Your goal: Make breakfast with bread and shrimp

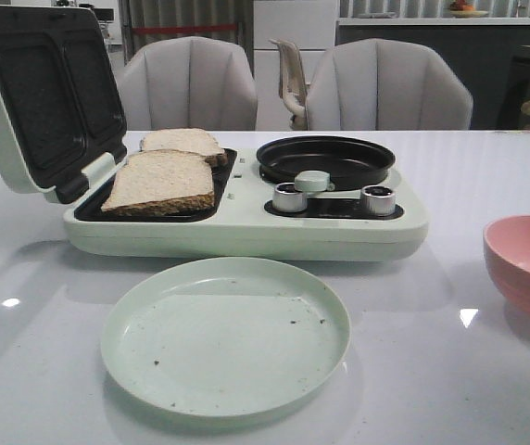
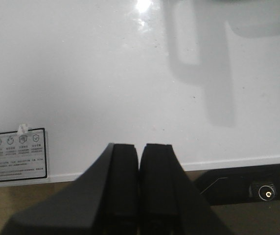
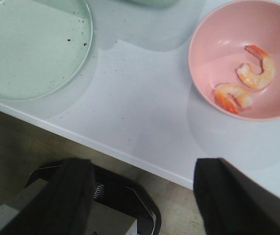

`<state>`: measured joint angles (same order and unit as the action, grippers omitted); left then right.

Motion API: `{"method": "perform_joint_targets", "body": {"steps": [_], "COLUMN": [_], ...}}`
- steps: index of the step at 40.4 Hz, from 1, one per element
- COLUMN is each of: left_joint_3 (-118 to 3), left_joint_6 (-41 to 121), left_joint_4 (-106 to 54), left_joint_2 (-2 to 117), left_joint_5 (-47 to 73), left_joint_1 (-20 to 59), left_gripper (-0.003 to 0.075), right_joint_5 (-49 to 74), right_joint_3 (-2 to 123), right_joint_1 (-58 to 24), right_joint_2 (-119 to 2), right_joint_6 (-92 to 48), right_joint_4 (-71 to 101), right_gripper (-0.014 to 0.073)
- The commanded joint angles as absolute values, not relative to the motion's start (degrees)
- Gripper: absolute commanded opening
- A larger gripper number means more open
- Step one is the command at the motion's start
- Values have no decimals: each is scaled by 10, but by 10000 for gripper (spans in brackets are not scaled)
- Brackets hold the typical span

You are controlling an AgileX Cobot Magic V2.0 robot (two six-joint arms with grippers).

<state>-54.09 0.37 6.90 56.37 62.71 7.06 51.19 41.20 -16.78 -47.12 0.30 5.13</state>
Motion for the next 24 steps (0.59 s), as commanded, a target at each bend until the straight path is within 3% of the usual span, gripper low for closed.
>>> {"method": "perform_joint_targets", "body": {"steps": [1, 13, 24], "left_joint_3": [-570, -667, -806], "left_joint_6": [43, 111, 125], "left_joint_4": [23, -138, -298], "left_joint_2": [578, 713, 860], "left_joint_5": [580, 508, 449], "left_joint_1": [11, -85, -100], "left_gripper": [101, 101, 101], "right_joint_5": [485, 485, 485], "right_joint_3": [427, 427, 427], "right_joint_1": [-167, -167, -167], "right_joint_2": [-466, -466, -466], "right_joint_6": [0, 0, 0], "right_joint_4": [53, 53, 53], "right_gripper": [538, 538, 538]}}
